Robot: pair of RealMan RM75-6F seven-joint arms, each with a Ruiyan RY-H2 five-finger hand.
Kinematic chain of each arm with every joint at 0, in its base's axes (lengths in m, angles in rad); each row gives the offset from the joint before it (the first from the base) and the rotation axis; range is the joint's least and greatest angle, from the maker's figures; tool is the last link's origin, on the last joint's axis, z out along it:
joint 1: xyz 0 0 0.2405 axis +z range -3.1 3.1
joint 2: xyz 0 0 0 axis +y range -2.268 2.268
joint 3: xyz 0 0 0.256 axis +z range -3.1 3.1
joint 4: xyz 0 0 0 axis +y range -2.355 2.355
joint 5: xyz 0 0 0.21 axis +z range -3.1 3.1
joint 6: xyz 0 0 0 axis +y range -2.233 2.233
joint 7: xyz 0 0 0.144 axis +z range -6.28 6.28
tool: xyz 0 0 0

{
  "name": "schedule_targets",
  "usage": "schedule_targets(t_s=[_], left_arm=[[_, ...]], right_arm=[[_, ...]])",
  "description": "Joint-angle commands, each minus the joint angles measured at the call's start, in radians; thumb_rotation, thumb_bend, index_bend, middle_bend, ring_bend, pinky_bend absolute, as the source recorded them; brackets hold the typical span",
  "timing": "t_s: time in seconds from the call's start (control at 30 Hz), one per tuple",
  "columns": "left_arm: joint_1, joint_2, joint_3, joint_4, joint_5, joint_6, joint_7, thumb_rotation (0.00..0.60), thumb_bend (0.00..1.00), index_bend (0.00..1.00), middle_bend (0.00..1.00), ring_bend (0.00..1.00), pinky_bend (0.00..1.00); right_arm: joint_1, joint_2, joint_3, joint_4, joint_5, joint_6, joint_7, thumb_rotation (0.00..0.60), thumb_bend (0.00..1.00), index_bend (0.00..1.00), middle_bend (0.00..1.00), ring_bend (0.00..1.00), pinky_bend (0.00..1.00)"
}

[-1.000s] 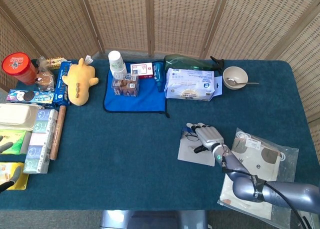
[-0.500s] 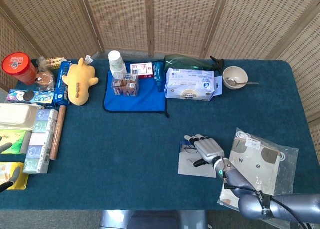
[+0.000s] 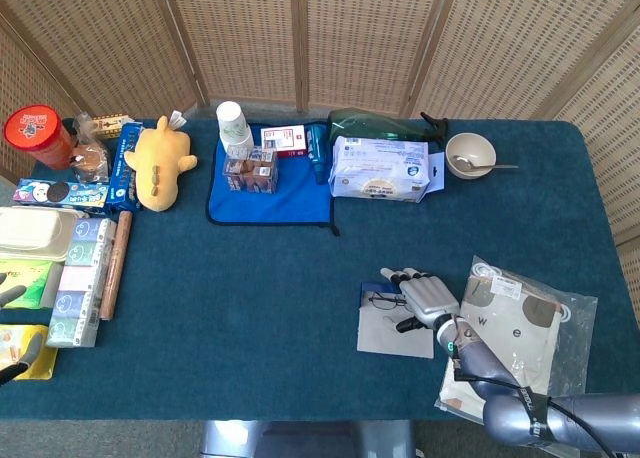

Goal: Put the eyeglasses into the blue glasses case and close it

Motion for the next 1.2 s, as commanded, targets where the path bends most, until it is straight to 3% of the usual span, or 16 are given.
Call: schedule_targets(t_s=[0.03,0.47,1.2], left_arm=[[0.000,0.000,0.000,0.000,0.001,0.000,0.000,0.600,0.30,0.21,0.12,0.00,0.00],[-0.001,-0.003,0.000,0.006,0.006,0.002,-0.010,0.600,0.30,0.21,0.12,0.00,0.00],[0.012,-0.007,0.009,0.014,0.008,0.016,-0.023,0.600,0.30,0.21,0.12,0.00,0.00]], right_arm=[[-0.004,0.002,-0.008,-0.004,0.000,0.000,0.000,0.266,0.37,0.00,0.16,0.11,0.20],[-0.045,0.035,-0.058,-0.121,-0.070,0.041,-0.014,0.263,0.37,0.00,0.16,0.12,0.20],[-0.082,0.013,-0.130,-0.226,-0.165,0.066,-0.067,0.258,0.37,0.00,0.16,0.12,0.20]])
